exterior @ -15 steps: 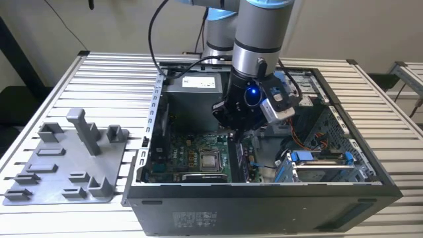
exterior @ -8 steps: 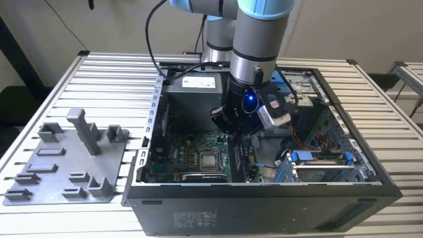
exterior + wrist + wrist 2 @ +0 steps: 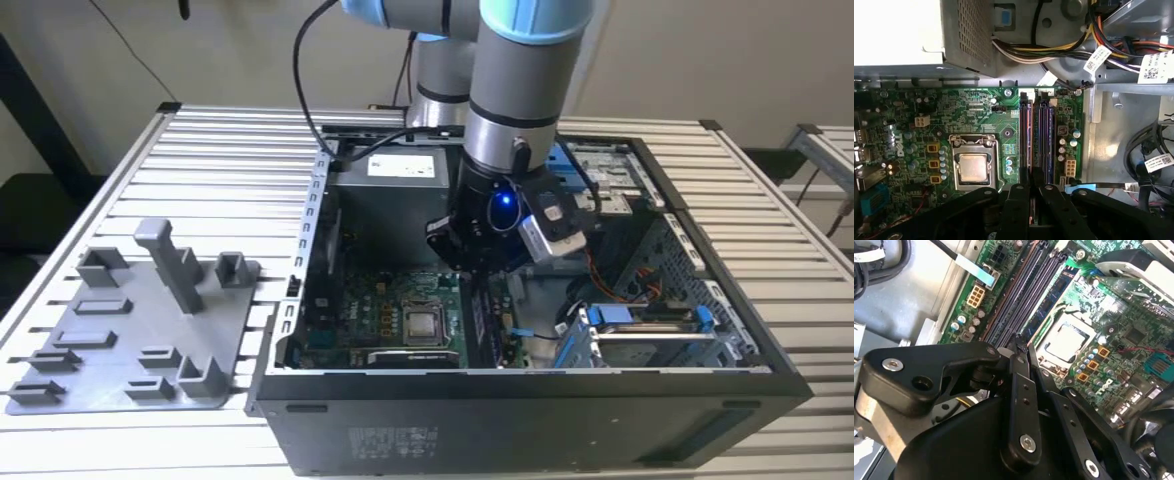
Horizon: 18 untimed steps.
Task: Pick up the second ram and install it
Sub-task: 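Insert the second ram into the second slot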
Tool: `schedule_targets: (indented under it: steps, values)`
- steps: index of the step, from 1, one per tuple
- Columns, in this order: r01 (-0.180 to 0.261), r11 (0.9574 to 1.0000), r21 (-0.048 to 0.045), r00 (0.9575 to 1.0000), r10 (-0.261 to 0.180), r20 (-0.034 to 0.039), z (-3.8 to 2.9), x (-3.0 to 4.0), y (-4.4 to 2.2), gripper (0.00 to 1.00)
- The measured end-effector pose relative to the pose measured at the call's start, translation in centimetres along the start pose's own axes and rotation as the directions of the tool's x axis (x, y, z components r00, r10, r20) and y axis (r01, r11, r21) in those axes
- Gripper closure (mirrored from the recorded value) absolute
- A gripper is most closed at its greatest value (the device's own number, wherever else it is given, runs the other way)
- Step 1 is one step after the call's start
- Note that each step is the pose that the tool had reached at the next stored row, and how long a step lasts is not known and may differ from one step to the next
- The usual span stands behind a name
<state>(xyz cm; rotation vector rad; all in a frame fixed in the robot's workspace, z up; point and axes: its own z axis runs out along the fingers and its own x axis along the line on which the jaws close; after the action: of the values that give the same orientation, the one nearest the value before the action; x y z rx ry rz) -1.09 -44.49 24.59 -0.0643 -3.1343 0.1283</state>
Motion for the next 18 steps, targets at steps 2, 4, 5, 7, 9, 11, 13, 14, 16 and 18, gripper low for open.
schedule_targets:
  steps: [2, 4, 5, 7, 9, 11, 13, 14, 16, 18]
  values:
    - [-0.001, 1.0000, -0.0012, 1.0000, 0.001, -0.0001, 0.10, -0.01, -0.13, 0.86]
    - [-0.003, 1.0000, -0.0027, 1.0000, 0.003, -0.0003, 0.26, -0.02, -0.45, 0.86]
    - [-0.004, 1.0000, -0.0032, 1.0000, 0.004, -0.0005, 0.32, -0.03, -0.62, 0.86]
    - [-0.009, 0.9999, -0.0050, 1.0000, 0.009, -0.0009, 0.51, -0.03, -0.76, 0.86]
    - [-0.018, 0.9998, -0.0079, 0.9998, 0.018, -0.0018, 0.72, -0.03, -0.76, 0.86]
    - [-0.026, 0.9996, -0.0100, 0.9996, 0.026, -0.0026, 0.85, -0.03, -0.76, 0.86]
    - [-0.027, 0.9996, -0.0097, 0.9996, 0.027, -0.0029, 0.86, -0.03, -0.76, 0.86]
    - [-0.027, 0.9996, -0.0097, 0.9996, 0.027, -0.0028, 0.86, -0.03, -0.76, 0.86]
    - [-0.027, 0.9996, -0.0102, 0.9996, 0.027, -0.0027, 0.93, -0.04, -0.74, 0.86]
    - [-0.023, 0.9997, -0.0071, 0.9997, 0.023, -0.0022, 1.04, -0.04, -0.74, 0.86]
